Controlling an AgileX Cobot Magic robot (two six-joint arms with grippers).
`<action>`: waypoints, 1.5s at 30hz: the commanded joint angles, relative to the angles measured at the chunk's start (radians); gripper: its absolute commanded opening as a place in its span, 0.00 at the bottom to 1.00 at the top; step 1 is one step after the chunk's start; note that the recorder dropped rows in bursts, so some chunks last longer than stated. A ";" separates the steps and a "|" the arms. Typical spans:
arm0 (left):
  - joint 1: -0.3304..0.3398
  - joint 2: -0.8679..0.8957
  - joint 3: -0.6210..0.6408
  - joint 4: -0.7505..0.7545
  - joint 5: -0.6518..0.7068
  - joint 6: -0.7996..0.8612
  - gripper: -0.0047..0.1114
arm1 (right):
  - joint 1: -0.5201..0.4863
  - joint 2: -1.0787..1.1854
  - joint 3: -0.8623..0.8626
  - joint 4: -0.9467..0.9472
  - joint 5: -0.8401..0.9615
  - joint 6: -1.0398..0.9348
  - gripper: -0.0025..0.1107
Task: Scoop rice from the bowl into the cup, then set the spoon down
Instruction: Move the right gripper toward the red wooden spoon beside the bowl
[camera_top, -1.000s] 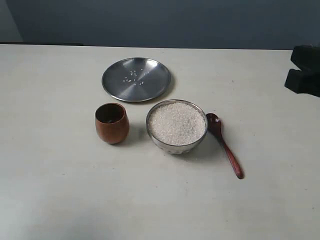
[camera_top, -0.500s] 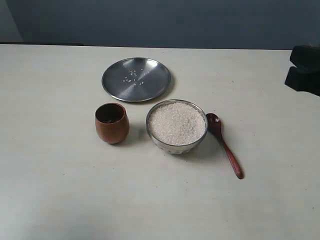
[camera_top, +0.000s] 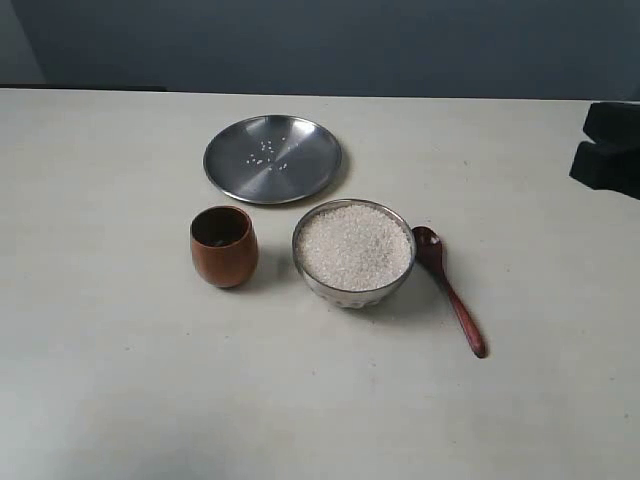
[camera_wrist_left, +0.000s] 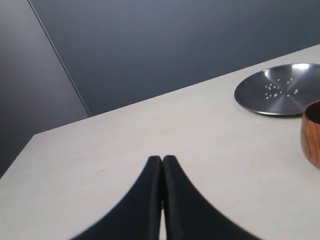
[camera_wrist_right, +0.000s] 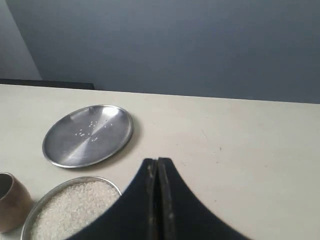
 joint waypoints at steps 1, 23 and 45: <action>0.002 -0.005 0.005 -0.094 -0.081 -0.008 0.04 | 0.001 0.018 -0.004 -0.001 0.042 -0.001 0.02; 0.002 -0.005 -0.246 -0.106 -0.193 -0.040 0.04 | 0.112 0.515 -0.004 0.077 0.129 -0.011 0.02; 0.002 0.047 -0.443 -0.227 0.451 -0.077 0.04 | 0.112 0.547 -0.004 0.086 0.127 -0.013 0.02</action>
